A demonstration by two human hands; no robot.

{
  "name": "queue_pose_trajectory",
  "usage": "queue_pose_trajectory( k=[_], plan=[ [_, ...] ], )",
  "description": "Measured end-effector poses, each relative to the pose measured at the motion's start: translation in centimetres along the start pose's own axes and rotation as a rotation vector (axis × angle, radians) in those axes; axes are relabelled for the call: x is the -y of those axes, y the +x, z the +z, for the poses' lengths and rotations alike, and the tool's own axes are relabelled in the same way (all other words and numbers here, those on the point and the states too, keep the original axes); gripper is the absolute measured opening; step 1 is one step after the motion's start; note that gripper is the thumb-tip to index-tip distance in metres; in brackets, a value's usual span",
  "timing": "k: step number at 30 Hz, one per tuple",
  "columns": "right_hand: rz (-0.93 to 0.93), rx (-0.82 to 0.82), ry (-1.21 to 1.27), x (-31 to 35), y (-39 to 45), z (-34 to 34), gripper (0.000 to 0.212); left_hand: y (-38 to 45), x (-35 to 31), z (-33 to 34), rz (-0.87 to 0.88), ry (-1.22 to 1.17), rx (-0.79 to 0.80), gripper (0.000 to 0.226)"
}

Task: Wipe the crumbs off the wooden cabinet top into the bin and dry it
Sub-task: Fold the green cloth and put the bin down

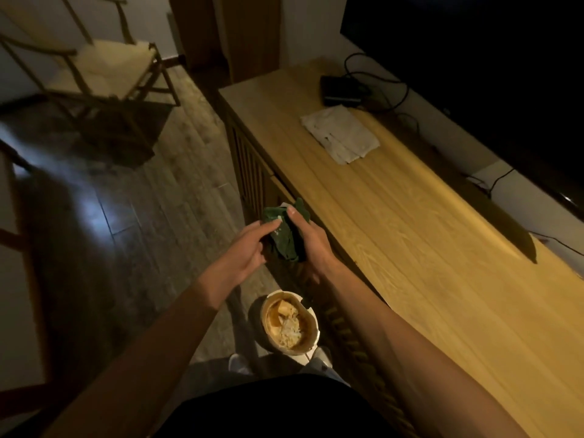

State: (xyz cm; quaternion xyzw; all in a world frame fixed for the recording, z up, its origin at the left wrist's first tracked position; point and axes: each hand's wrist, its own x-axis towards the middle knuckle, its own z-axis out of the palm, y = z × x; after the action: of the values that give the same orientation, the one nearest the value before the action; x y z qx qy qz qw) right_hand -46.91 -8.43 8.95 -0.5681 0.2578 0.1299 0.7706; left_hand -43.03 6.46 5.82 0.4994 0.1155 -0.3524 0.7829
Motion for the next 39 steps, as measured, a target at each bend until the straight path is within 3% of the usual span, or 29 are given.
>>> queue_pose_trajectory(
  k=[10, 13, 15, 19, 22, 26, 30, 33, 39],
  plan=[
    [-0.038, 0.027, 0.069, 0.7, 0.3, 0.5, 0.056, -1.0, -2.9, 1.5, -0.004, 0.078, 0.033, 0.041],
    [-0.039, 0.057, 0.068, 0.6, 0.2, 0.5, 0.059, -0.9, -3.0, 0.8, 0.021, 0.089, 0.112, 0.044],
    [-0.044, 0.079, 0.072, 0.4, 0.3, 0.6, 0.053, -0.9, -3.2, 0.6, 0.065, 0.209, 0.151, 0.046],
    [-0.043, 0.096, 0.056, 0.5, 0.4, 1.1, 0.059, -0.9, -3.6, 0.8, 0.163, 0.519, 0.15, 0.045],
    [-0.067, 0.084, -0.024, 0.5, 0.6, 1.6, 0.043, -0.6, -3.7, 0.6, 0.217, 0.625, 0.154, 0.059],
    [-0.05, 0.074, -0.003, 0.7, 0.9, 1.7, 0.038, -0.3, -4.1, -0.3, 0.197, 0.601, 0.128, 0.059],
    [-0.022, 0.079, 0.134, 0.9, 0.9, 1.7, 0.037, 0.6, -4.3, -2.2, 0.141, 0.463, 0.033, 0.049],
    [-0.014, 0.062, 0.207, 0.7, 0.8, 1.9, 0.038, 0.7, -4.4, -3.3, 0.083, 0.351, 0.054, 0.047],
    [-0.023, 0.101, 0.135, -0.1, 0.6, 2.5, 0.048, -0.1, -4.6, -4.4, 0.043, 0.364, 0.154, 0.072]
  ],
)
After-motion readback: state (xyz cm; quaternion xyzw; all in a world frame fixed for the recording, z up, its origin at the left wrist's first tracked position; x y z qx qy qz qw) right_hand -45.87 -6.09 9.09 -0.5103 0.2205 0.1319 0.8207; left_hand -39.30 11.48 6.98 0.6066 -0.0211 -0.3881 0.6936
